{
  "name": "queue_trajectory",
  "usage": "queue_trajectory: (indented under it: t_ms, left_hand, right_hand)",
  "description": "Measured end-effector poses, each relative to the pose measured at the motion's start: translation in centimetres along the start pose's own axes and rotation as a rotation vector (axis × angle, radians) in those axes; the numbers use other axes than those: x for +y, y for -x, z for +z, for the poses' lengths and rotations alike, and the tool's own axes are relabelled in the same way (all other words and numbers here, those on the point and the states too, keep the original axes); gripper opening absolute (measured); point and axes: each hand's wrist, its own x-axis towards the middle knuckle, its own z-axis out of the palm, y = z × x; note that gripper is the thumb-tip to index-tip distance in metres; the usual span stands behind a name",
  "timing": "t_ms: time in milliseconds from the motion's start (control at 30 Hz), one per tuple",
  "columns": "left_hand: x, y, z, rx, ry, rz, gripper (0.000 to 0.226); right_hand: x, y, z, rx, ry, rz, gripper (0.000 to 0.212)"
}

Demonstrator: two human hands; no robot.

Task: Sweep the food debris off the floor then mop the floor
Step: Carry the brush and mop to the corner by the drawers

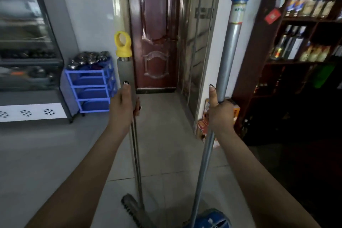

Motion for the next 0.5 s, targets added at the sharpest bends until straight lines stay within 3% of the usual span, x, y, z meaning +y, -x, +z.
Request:
queue_trajectory:
  t_ms: [133,500]
  left_hand:
    - [-2.5,-6.1,1.5,0.059,-0.003,-0.02,0.051]
    - [-13.9,-23.4,3.7,0.115,-0.085,0.018,0.055]
  right_hand:
    - [0.2,-6.0,5.9,-0.016,-0.018,-0.057,0.063]
    - [0.1,-23.6,21.5,-0.098,-0.084,-0.029,0.076]
